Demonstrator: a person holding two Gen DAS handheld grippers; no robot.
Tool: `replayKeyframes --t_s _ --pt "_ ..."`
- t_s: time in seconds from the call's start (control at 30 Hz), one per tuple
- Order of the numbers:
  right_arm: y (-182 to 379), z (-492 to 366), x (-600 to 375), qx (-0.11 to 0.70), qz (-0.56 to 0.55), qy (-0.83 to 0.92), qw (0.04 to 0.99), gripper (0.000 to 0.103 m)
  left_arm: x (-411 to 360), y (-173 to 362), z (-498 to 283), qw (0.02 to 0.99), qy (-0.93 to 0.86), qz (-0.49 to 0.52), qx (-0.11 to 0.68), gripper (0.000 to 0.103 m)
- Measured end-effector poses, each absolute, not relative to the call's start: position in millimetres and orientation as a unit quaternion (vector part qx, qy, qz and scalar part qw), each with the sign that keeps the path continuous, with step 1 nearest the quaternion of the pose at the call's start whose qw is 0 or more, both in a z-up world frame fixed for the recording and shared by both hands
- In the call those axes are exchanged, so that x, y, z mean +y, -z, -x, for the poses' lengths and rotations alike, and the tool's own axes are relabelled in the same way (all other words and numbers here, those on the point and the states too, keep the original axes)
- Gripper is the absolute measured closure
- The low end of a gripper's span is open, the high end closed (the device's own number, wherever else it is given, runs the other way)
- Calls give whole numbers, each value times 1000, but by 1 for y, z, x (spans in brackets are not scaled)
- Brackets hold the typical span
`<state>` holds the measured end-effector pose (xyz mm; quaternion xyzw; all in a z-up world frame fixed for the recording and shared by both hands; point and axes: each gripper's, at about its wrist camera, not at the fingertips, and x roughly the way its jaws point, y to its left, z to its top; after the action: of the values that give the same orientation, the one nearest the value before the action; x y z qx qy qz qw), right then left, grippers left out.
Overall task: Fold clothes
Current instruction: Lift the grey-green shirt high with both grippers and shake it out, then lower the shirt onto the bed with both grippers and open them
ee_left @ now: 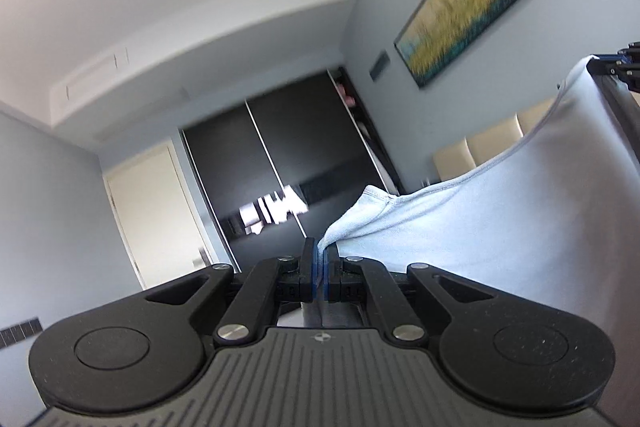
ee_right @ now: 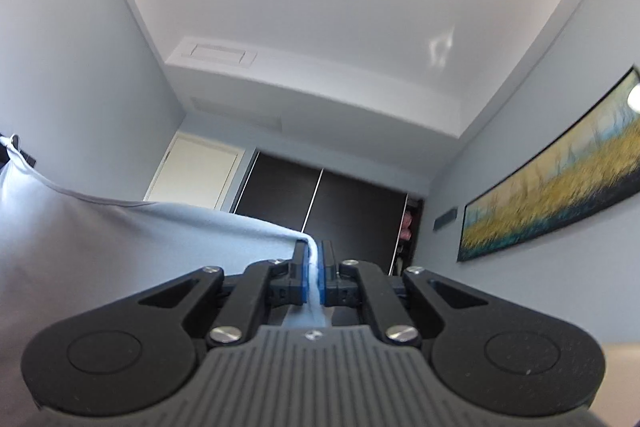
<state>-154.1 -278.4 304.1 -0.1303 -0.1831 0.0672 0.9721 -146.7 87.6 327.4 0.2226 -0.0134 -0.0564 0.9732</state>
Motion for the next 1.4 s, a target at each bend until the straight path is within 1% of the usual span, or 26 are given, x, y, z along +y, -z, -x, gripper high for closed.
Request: replayKeyframes --t_s 0.2,0.33,0.43,0.67,0.87,1.07,1.23,1.4 --pt "-263 68 -270 -74 118 -81 987 98 82 -283 57 965 53 -245 77 102" --pt "-223 1 -263 10 120 -87 989 98 81 -242 -18 956 61 -239 156 102" --pt "-193 -44 -259 55 130 -102 985 98 84 -207 -72 949 63 -236 201 102" --pt "-137 -143 -248 148 152 -95 973 98 91 -141 -168 930 61 -259 254 102" --pt "-90 -211 -239 214 147 -84 962 97 87 -88 -222 910 62 -273 306 102" --pt "-35 -280 -230 276 144 -83 947 97 92 -29 -268 888 69 -262 371 101" --pt "13 -320 -221 325 150 -89 929 97 94 21 -298 868 82 -249 421 100" --pt "52 -339 -217 359 150 -96 916 97 98 58 -312 854 87 -236 455 98"
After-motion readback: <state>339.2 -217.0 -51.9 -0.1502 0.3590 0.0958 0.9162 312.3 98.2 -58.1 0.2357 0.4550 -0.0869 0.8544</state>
